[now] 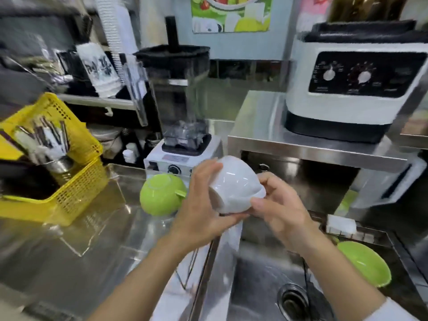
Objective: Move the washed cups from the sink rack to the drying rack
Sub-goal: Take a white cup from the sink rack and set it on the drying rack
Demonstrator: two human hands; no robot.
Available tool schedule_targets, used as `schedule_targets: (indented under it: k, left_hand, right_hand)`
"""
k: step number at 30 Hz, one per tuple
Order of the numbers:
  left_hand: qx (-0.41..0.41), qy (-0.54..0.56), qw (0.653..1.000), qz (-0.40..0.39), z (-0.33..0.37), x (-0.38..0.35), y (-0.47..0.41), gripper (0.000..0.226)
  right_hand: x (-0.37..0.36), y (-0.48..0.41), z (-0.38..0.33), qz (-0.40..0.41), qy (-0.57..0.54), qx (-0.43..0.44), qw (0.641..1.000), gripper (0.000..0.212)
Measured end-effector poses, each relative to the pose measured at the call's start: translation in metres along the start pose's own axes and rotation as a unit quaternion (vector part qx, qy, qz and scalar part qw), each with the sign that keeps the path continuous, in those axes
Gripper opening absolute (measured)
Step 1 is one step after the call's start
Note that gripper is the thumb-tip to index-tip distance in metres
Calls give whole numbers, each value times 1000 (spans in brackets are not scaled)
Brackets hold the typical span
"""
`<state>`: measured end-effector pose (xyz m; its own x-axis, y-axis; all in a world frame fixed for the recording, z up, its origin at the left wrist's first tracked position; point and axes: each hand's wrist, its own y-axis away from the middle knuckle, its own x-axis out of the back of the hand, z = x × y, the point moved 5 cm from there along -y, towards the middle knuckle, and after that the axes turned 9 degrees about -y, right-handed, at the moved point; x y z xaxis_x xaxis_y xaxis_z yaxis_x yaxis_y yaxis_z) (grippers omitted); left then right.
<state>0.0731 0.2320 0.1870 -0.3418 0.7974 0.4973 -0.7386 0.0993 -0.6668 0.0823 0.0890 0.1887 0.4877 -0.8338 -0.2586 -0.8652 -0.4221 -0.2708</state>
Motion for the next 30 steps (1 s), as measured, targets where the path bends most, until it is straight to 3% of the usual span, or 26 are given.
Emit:
schedule_targets:
  k: [5, 8, 11, 16, 21, 30]
  left_hand:
    - [52, -6, 998, 28, -29, 84, -4, 81]
    - [39, -75, 996, 24, -50, 129, -6, 79]
    - [47, -130, 990, -15, -79, 162, -9, 83]
    - [94, -175, 973, -113, -126, 190, -14, 92]
    - [147, -214, 940, -222, -163, 198, -8, 90]
    - [187, -249, 871, -379, -192, 196, 15, 86]
  right_hand:
    - [-77, -43, 7, -18, 36, 49, 998, 47]
    - [-117, -67, 16, -24, 154, 94, 983, 42]
    - [-143, -93, 31, 1, 280, 127, 952, 16]
    - [-169, -129, 66, 8, 448, 160, 879, 28]
    - [-185, -144, 92, -31, 550, 138, 823, 18]
    - [-199, -139, 130, -147, 535, 20, 832, 20]
